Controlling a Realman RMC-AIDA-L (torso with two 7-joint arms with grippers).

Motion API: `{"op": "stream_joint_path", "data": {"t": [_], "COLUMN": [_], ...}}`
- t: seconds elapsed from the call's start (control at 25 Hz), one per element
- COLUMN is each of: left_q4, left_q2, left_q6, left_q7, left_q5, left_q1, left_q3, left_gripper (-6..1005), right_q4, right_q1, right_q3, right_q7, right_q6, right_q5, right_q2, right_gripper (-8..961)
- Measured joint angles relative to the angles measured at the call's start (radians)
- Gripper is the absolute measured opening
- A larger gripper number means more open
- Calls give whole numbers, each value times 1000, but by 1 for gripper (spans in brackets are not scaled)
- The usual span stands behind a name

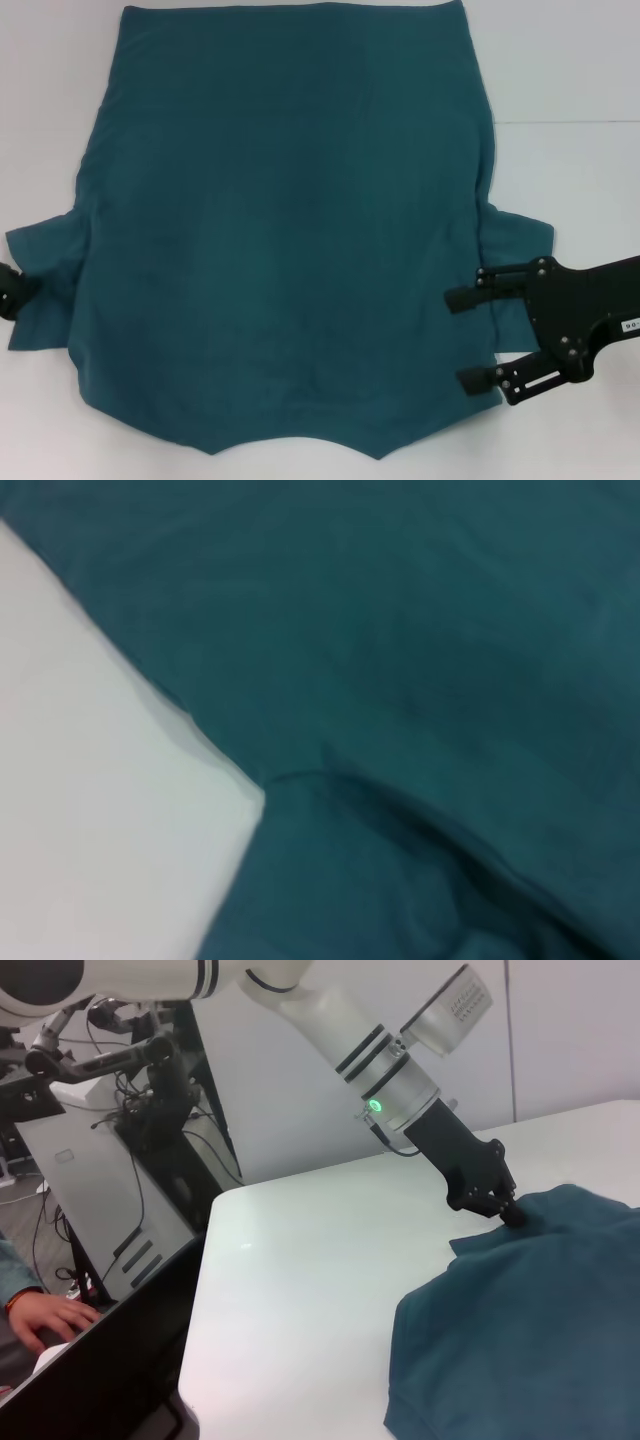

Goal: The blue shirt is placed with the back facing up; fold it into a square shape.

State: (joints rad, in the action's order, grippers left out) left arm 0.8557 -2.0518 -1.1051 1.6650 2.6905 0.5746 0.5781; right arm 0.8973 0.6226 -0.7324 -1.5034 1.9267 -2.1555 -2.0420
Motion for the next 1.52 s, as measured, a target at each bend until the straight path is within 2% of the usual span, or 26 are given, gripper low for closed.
{"op": "stream_joint_path", "data": {"t": [0.16, 0.44, 0.56, 0.84, 1.04, 1.24, 1.36, 1.52], "left_q4": [53, 140, 164, 209, 248, 283, 288, 286], "left_q2": [0, 14, 27, 35, 65, 86, 101, 106], "left_q6": [-21, -77, -121, -174, -240, -320, -361, -366], "left_q7": [24, 71, 123, 210, 304, 363, 440, 525], "left_q5": [4, 37, 79, 160, 167, 167, 168, 169], "left_q1": [0, 9, 31, 76, 102, 136, 154, 174], "left_q3": [-1, 9, 40, 87, 163, 196, 279, 377], "left_gripper": [0, 0, 0, -1, -1, -1, -1, 0], "right_q4": [0, 0, 0, 14, 25, 25, 26, 21], "right_q1": [-5, -15, -16, -42, -64, -71, -76, -79], "right_q3": [11, 24, 30, 33, 56, 83, 85, 85], "right_q7": [0, 5, 8, 20, 45, 71, 77, 94], "right_q6": [-2, -10, -16, -69, -97, -101, -101, -109], "right_q5": [1, 2, 2, 0, 0, 1, 1, 2], "right_q2": [-1, -2, -3, -3, 1, 1, -2, -5], "right_gripper": [946, 947, 946, 946, 947, 947, 947, 946]}}
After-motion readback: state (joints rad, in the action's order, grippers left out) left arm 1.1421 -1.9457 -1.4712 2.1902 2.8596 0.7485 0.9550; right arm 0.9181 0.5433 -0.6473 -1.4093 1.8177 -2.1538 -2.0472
